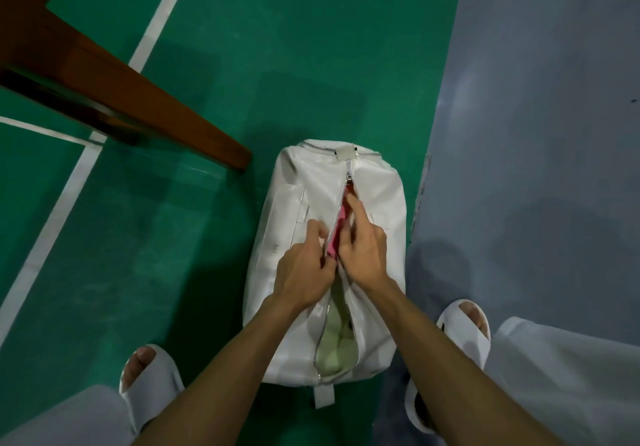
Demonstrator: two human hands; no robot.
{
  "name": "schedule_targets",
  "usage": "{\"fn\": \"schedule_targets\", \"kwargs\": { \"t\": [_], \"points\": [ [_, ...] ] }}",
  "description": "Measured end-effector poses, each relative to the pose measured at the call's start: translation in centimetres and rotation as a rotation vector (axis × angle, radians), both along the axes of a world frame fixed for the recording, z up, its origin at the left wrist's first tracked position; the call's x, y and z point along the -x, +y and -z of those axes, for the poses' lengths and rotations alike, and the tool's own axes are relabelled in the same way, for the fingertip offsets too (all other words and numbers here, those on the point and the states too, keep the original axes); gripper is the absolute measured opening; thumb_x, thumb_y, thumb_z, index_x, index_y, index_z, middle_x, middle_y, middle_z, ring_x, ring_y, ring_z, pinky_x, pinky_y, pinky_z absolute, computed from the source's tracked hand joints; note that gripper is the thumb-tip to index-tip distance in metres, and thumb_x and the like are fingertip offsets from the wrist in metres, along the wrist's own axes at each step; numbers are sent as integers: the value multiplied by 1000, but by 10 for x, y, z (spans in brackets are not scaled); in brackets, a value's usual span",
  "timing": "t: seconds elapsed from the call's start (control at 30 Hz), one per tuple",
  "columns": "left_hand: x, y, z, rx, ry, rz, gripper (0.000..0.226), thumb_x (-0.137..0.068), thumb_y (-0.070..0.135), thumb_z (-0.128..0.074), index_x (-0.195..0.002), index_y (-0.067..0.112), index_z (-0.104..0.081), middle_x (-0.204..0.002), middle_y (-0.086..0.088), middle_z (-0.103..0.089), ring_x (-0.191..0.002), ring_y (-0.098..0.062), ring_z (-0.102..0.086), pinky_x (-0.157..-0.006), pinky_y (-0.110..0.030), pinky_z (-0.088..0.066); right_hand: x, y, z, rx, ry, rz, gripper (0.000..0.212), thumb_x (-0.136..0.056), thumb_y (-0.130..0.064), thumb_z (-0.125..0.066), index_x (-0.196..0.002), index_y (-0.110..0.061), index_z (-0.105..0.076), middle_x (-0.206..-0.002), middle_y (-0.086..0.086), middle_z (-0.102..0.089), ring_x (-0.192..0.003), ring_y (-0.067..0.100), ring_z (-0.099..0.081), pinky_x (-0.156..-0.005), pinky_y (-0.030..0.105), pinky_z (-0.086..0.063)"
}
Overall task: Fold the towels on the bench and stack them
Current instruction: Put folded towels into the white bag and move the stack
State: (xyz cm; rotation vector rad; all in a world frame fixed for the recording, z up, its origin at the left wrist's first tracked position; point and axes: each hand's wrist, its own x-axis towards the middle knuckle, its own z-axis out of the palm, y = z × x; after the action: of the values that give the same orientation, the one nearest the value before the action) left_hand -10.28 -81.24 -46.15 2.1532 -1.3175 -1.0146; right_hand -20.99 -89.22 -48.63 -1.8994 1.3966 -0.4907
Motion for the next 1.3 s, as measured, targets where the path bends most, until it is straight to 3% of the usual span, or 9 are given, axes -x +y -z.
{"fn": "schedule_targets", "kwargs": {
  "t": [0.13,0.23,0.4,0.6,0.73,0.83,0.93,1.13,1.3],
  "points": [
    [-7,-2,5,28,2,57,12,-106,27,-46,-113,31,-38,-58,6,-54,-53,-18,-55,-51,-39,-48,-12,-25,5,-217,-150,83,55,-101,-9,-42,-145,-42,-45,-79,10,-70,-53,27,-63,-53,37,-56],
    [-8,-3,10,0,-27,49,5,-104,28,-45,-106,29,-40,-60,6,-55,-56,-22,-55,-55,-41,-50,-12,-31,-6,-433,-410,164,27,-109,-15,-38,-119,-29,-58,-67,26,-59,-41,42,-54,-36,33,-42],
    [0,-5,10,-43,-32,28,12,-99,19,-47,-93,28,-41,-65,4,-57,-57,-21,-56,-58,-44,-53,-7,-36,-9,-647,-663,303,25,-112,-25,-42,-105,-8,-60,-55,10,-45,-33,18,-36,-30,23,-32],
    [-9,-13,2,-124,1,98,8,-94,25,-45,-88,25,-51,-68,3,-62,-65,-23,-60,-64,-45,-54,-18,-39,-10,-592,-643,408,16,-106,-18,-54,-102,-15,-69,-48,4,-43,-33,14,-30,-32,21,-25],
    [-18,-44,-16,-31,-82,-180,59,-99,56,-36,-67,15,-64,-64,0,-67,-64,-22,-66,-70,-40,-56,-24,-33,-9,-564,-620,438,17,-104,-15,-59,-91,-17,-70,-52,-1,-49,-40,12,-37,-37,22,-29],
    [-22,-95,-29,48,-191,-377,52,-93,70,-52,-77,21,-59,-75,1,-66,-74,-25,-63,-65,-35,-44,-30,-24,-8,-512,-577,447,29,-103,-12,-54,-77,-20,-63,-60,-7,-54,-54,9,-45,-53,26,-38],
    [-23,-134,-31,-130,-274,-216,61,-81,78,-64,-88,18,-57,-96,-5,-72,-93,-29,-67,-72,-35,-44,-34,-22,-8,-489,-542,469,37,-102,-16,-49,-65,-24,-51,-61,-10,-50,-64,11,-42,-60,30,-35],
    [-33,-159,-24,-133,-490,55,53,-98,67,-51,-100,15,-64,-105,-8,-71,-97,-28,-66,-71,-34,-42,-37,-29,-13,-506,-506,428,41,-101,-13,-49,-61,-23,-49,-61,-4,-46,-64,14,-39,-62,31,-32],
    [-30,-176,-29,-100,-473,60,36,-104,48,-56,-110,14,-67,-111,-9,-72,-100,-30,-66,-73,-36,-38,-32,-18,-18,-504,-518,470,41,-100,-9,-50,-60,-17,-46,-58,-5,-43,-59,10,-38,-58,27,-33]
  ]
}}
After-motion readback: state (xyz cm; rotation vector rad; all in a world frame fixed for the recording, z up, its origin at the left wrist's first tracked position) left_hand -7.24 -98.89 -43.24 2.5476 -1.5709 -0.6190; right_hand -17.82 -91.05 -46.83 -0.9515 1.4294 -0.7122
